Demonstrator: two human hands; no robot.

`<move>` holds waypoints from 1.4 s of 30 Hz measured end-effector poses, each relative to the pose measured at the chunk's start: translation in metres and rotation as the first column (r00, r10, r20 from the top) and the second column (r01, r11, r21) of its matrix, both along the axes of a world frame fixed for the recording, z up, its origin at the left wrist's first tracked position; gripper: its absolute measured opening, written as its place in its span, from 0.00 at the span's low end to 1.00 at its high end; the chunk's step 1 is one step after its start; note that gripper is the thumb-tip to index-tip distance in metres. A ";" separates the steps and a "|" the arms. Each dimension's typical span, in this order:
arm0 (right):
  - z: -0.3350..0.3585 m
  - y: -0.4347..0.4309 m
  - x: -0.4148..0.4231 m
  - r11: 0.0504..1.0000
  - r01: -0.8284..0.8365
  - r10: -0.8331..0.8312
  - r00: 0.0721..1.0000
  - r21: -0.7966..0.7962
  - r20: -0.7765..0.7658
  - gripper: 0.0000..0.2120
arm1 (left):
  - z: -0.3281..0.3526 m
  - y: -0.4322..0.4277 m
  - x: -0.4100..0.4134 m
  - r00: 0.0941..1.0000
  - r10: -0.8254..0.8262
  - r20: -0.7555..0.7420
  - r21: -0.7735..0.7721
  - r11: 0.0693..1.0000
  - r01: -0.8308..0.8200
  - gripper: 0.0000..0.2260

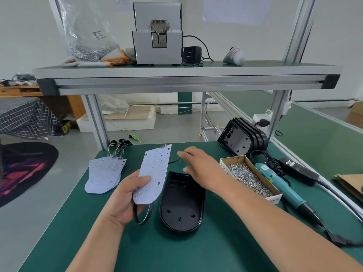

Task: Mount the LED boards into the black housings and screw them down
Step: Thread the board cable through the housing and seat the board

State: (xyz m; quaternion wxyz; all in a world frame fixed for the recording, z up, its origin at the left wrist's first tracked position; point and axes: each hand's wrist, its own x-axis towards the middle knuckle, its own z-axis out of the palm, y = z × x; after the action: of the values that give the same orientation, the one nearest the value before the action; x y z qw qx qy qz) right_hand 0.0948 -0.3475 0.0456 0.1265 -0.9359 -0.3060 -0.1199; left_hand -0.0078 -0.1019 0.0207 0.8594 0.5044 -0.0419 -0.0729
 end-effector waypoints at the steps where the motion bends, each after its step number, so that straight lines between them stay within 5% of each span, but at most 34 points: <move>1: 0.001 0.005 0.001 1.000 -0.006 0.006 1.000 -0.023 0.005 0.26 | 0.001 0.000 -0.001 1.000 -0.021 0.004 0.000 1.000 0.021 0.19; 5: 0.001 0.011 0.005 0.997 -0.006 0.006 1.000 -0.078 -0.001 0.16 | 0.003 -0.001 -0.005 0.999 -0.045 0.013 0.007 0.999 0.045 0.25; 9: 0.000 0.002 0.004 0.994 0.100 -0.097 0.993 -0.037 0.067 0.08 | 0.003 -0.004 -0.003 1.000 -0.018 0.021 -0.007 1.000 0.018 0.18; 14: 0.009 -0.011 -0.013 0.963 0.079 -0.137 0.967 0.259 0.216 0.05 | 0.004 -0.006 0.001 0.998 0.032 0.050 -0.116 0.993 -0.026 0.21; 18: 0.012 -0.006 -0.034 0.737 0.077 -0.098 0.995 0.672 -0.006 0.03 | 0.004 -0.008 0.003 0.997 0.024 0.073 -0.158 0.987 -0.013 0.22; 21: 0.006 0.000 -0.047 0.530 0.184 0.026 0.972 0.828 -0.232 0.07 | 0.001 -0.011 0.003 0.999 0.003 0.047 -0.147 0.989 0.003 0.23; 26: 0.003 -0.003 -0.052 0.393 0.200 0.089 0.963 0.898 -0.253 0.07 | -0.001 -0.018 0.003 0.999 -0.018 0.051 -0.089 0.996 0.023 0.20; 39: 0.001 -0.002 -0.064 0.247 0.178 0.134 0.967 0.953 -0.215 0.06 | -0.002 -0.022 0.002 0.998 -0.035 0.053 -0.068 0.997 0.038 0.18; 42: 0.000 0.000 -0.063 0.276 0.200 0.122 0.963 0.940 -0.240 0.05 | -0.001 -0.022 0.001 0.998 -0.031 0.053 -0.060 0.998 0.034 0.19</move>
State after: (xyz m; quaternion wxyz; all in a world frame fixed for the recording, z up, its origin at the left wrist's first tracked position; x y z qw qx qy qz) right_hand 0.0315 -0.3477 0.0454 0.7003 -0.6845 -0.1287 -0.1564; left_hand -0.0063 -0.1238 0.0200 0.8715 0.4791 -0.0748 -0.0724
